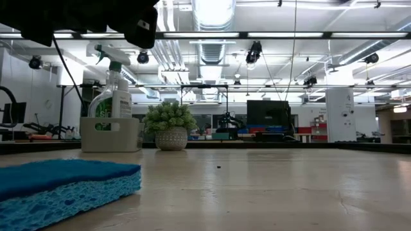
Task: Pick & Place Kitchen Items
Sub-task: Put the blue sponge into the yellow bin
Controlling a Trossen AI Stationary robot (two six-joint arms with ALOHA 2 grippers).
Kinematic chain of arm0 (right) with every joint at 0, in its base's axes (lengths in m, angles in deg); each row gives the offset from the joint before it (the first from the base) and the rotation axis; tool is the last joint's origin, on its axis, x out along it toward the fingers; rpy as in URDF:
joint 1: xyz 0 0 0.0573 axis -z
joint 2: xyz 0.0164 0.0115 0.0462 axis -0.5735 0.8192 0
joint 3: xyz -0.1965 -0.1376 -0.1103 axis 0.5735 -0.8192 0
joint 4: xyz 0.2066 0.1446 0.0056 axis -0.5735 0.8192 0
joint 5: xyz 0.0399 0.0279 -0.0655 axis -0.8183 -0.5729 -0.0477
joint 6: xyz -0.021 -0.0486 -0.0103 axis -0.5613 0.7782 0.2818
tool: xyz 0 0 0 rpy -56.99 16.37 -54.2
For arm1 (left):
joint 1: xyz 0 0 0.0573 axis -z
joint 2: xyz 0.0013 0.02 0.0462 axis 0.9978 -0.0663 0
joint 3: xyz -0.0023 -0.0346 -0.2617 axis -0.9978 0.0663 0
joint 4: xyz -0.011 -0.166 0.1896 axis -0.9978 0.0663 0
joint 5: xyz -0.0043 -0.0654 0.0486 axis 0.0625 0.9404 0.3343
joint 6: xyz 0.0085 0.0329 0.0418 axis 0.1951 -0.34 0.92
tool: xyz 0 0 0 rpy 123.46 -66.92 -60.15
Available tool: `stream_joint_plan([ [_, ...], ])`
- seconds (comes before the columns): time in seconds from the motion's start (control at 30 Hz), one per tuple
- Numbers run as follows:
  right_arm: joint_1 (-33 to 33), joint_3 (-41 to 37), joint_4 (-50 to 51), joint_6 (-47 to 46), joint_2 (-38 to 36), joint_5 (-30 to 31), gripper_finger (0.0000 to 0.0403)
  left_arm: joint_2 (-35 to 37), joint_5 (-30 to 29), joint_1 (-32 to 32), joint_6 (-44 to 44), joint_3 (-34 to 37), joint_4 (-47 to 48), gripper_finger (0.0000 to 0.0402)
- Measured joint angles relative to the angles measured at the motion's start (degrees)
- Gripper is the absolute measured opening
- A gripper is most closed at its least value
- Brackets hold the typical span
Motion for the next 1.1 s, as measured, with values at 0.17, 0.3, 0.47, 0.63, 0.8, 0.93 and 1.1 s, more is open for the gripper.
stream_joint_plan([
  [0.17,-4.4,1.6,23.8,-18.3,-9.6,-3.6,0.0018,0.0,-0.2,0.0,0.0,0.0,0.0,0.0099],
  [0.3,-3.6,7.6,46.8,-32.6,-13.8,-14.5,0.0018,0.0,-0.2,0.0,0.0,0.0,0.0,0.0099],
  [0.47,-0.8,19.0,74.4,-44.4,-14.1,-27.9,0.0018,0.0,-0.4,0.0,0.0,0.0,0.0,0.0099],
  [0.63,1.0,28.6,92.1,-51.5,-13.0,-40.7,0.0018,0.0,-0.4,0.0,0.0,0.0,0.2,0.0099],
  [0.8,2.3,32.5,99.7,-53.2,-12.1,-51.8,0.0018,0.0,-0.4,0.0,0.0,0.0,0.3,0.0099],
  [0.93,3.7,32.5,104.0,-52.7,-10.7,-60.6,0.0018,0.0,-0.4,0.0,0.0,0.0,0.3,0.0099],
  [1.1,6.1,32.3,108.2,-47.9,-7.1,-74.2,0.0018,0.0,-0.4,0.0,0.0,0.0,0.5,0.0099],
])
